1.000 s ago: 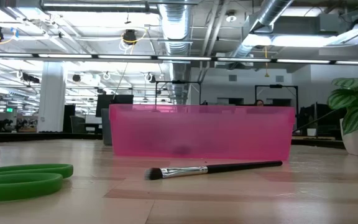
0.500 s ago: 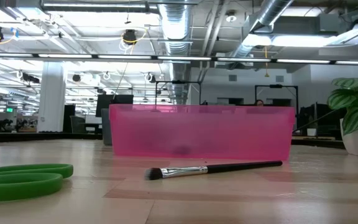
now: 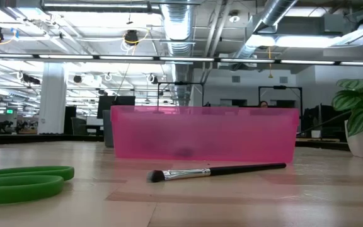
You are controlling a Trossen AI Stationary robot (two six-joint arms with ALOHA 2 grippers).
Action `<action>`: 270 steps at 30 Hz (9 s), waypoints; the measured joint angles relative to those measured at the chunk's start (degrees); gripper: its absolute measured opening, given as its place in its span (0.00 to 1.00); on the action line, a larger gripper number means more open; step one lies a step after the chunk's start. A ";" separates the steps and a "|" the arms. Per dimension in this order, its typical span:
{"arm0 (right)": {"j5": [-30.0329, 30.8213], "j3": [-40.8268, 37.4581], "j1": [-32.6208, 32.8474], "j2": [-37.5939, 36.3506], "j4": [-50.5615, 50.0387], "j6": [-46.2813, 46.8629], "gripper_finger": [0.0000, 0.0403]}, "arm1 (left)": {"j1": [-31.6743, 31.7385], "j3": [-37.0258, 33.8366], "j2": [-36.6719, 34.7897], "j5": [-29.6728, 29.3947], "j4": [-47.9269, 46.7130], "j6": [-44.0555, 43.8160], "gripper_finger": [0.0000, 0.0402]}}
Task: Pick & Place Paint Supplies
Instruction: Put the violet paint bottle into the yellow bin
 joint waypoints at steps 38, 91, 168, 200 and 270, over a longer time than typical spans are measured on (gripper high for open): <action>-10.04 -23.61 -28.24 -17.86 -26.77 97.43 0.27 | 2.49 -17.06 -7.92 -1.85 1.18 2.47 0.52; 8.40 -26.16 21.10 23.32 -11.74 141.35 0.27 | 2.49 -17.02 -7.92 -1.83 2.06 0.98 0.52; -11.10 -17.07 17.72 21.45 -42.06 141.46 0.54 | 2.78 -17.02 -7.90 -1.83 1.50 0.78 0.52; -10.93 -17.12 17.50 18.78 -43.07 141.07 0.35 | 2.78 -17.04 -7.92 -1.83 1.10 0.76 0.52; -7.08 -17.17 17.87 19.06 -42.06 136.82 0.26 | 2.78 -17.06 -7.92 -1.83 0.26 0.76 0.52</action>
